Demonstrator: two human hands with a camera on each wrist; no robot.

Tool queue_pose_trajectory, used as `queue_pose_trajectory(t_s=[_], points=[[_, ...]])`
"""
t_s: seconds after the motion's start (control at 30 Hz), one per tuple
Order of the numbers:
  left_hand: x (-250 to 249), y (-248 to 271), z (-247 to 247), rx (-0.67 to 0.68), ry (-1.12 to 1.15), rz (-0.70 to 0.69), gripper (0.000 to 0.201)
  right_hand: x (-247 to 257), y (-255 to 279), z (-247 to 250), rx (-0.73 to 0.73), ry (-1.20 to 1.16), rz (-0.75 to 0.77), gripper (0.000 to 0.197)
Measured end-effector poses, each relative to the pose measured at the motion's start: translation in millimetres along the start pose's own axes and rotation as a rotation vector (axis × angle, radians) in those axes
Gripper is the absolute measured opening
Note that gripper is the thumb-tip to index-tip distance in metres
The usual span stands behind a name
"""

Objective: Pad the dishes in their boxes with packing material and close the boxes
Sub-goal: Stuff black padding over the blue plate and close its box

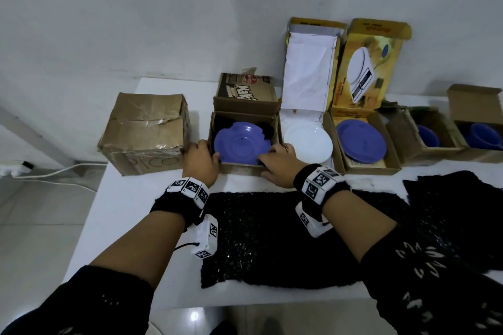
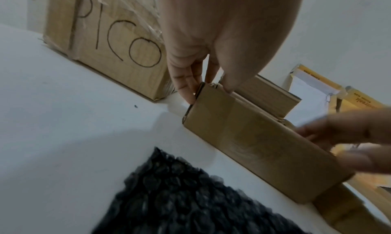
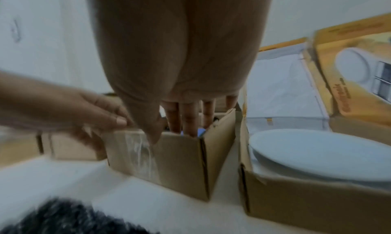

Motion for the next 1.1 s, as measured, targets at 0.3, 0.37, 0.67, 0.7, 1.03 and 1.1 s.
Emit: queue_pose_trajectory(t_s=[0.3,0.37,0.67,0.7,1.03,1.1], points=[[-80.7,78.8,-31.2,0.045,-0.001,-0.216,0.044,-60.7,100.4,7.9,-0.136,-0.571,-0.227,0.028],[-104.2,99.5,-58.5,0.218,-0.008,-0.329,0.038,-73.5,126.7,-22.5,0.023,-0.509,-0.302,0.035],[-139.0,145.7,-117.4,0.323,-0.307,-0.36,0.056,-73.8,175.8,-91.6,-0.061,-0.523,-0.458,0.046],[-140.4,146.3,-118.9,0.312,-0.326,-0.355,0.053,-73.7,176.7,-93.2,-0.098,-0.543,-0.464,0.043],[-150.6,137.3,-105.1,0.352,0.193,-0.277,0.019,-89.5,191.2,-70.9,-0.447,-0.817,-0.439,0.058],[-154.4,135.4,-97.1,0.39,0.373,-0.259,0.016,-91.1,188.7,-63.0,-0.418,-0.97,-0.407,0.062]])
Point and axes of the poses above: each hand's wrist, its own y-axis away from the middle knuckle, its own z-axis out of the back of the hand, x = y × z, the point moved 9 cm from there along -y, towards the middle knuckle
